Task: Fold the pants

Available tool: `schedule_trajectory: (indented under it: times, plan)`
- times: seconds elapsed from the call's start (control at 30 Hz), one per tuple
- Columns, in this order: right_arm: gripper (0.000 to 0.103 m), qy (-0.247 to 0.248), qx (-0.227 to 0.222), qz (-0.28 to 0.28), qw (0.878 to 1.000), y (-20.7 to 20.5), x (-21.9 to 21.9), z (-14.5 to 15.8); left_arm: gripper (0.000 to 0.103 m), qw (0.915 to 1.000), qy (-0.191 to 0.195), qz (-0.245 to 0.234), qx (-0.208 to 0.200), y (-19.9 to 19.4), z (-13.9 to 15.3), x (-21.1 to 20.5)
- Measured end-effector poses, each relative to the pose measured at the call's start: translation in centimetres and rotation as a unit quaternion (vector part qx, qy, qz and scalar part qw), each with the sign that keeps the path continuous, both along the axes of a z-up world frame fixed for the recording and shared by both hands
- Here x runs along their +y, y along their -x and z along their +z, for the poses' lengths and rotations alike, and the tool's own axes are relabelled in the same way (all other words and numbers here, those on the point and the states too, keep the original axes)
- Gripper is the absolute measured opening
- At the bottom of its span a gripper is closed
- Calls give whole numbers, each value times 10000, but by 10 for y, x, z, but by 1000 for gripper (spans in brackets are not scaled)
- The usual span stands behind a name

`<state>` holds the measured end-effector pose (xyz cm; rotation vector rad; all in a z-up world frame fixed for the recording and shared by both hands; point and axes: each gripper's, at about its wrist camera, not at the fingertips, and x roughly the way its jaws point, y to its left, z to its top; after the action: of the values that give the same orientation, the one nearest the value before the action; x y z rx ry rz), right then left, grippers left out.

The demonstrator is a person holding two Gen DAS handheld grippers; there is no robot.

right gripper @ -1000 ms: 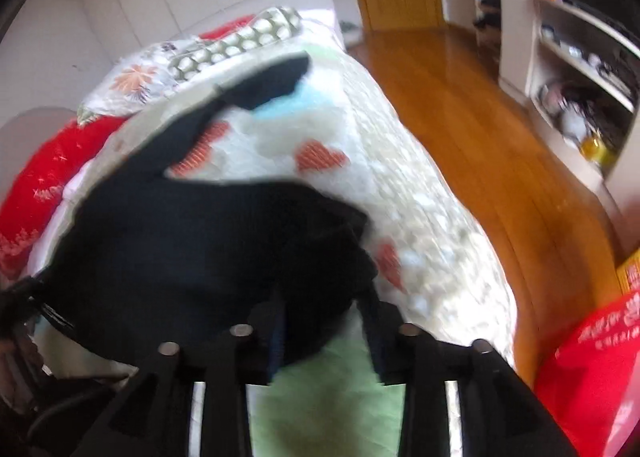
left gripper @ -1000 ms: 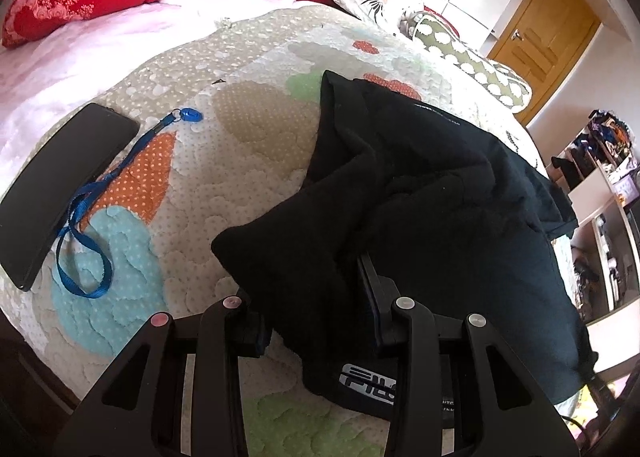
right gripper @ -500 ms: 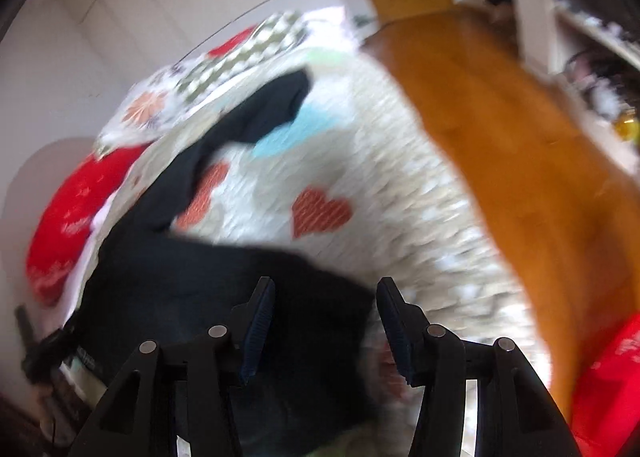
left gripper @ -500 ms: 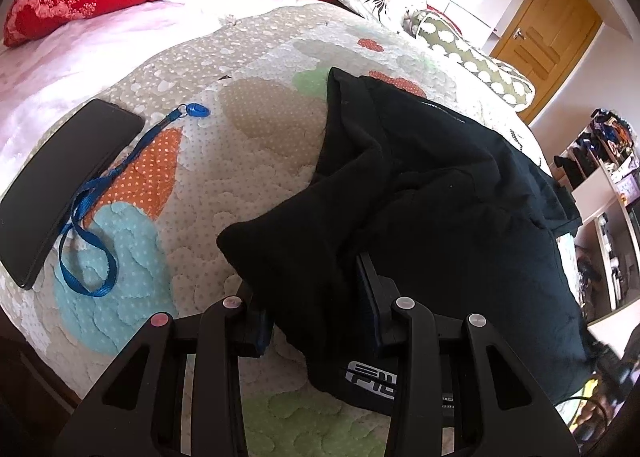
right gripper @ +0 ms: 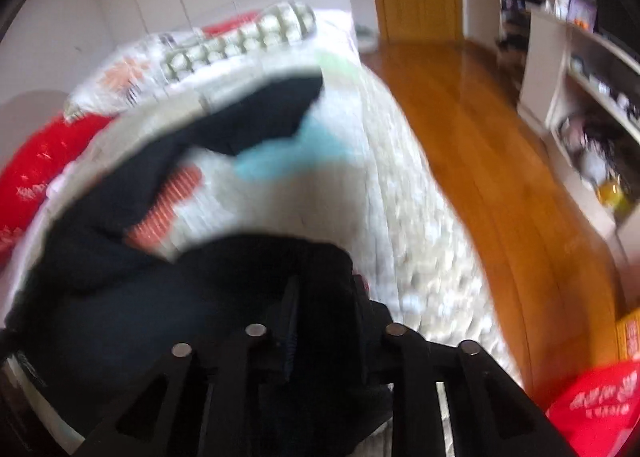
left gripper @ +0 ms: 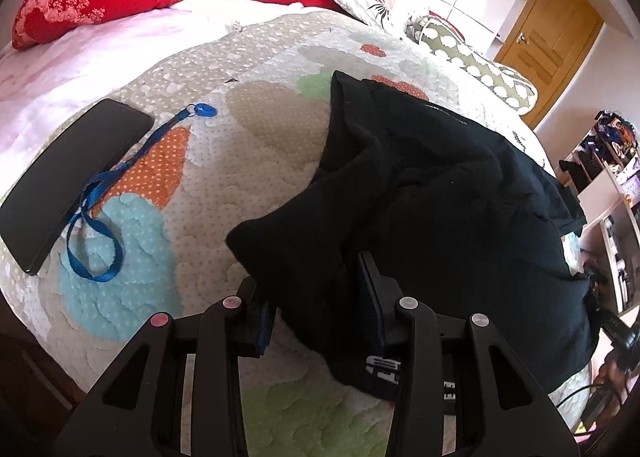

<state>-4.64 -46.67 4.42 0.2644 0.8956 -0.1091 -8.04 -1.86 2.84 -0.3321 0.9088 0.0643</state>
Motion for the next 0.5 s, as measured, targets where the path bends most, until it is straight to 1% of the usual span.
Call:
schedule_trajectory:
  times: [0.03, 0.07, 0.13, 0.17, 0.2, 0.23, 0.27, 0.33, 0.37, 0.43, 0.47, 0.5]
  plan:
    - [34, 67, -29, -99, 9999, 5, -2, 5, 38, 10000, -9, 10, -1, 3, 1, 2]
    - [38, 152, -59, -190, 9997, 11, -3, 11, 38, 10000, -19, 19, -5, 5, 3, 3]
    - [38, 365, -305, -310, 9984, 28, 0, 30, 38, 10000, -5, 26, -54, 12, 6, 8]
    - [38, 442, -446, -279, 9976, 36, 4, 39, 38, 10000, -14, 53, -65, 14, 6, 10]
    - [38, 456, -570, -149, 9972, 41, 10, 45, 39, 9999, -54, 109, -55, 17, 6, 12]
    - [38, 403, -672, 91, 9969, 49, 19, 49, 42, 9999, -25, 140, -19, 20, 3, 15]
    - [38, 326, -696, 277, 9967, 53, 26, 50, 44, 9999, 8, 156, 7, 22, 1, 17]
    - [38, -19, -617, 692, 9957, 57, 41, 39, 44, 9999, 47, 156, 47, 24, -2, 19]
    - [38, -150, -477, 823, 9954, 54, 47, 27, 44, 9999, 28, 139, 53, 25, -1, 19]
    - [38, -54, 203, 817, 9964, 43, 56, -1, 44, 9999, -35, 99, 78, 26, 3, 18]
    - [38, 62, 174, 817, 9965, 44, 60, -3, 44, 9999, -38, 85, 46, 28, 5, 18]
    - [38, 189, 56, 792, 9967, 47, 62, 2, 44, 9999, -70, 75, -2, 30, 8, 19]
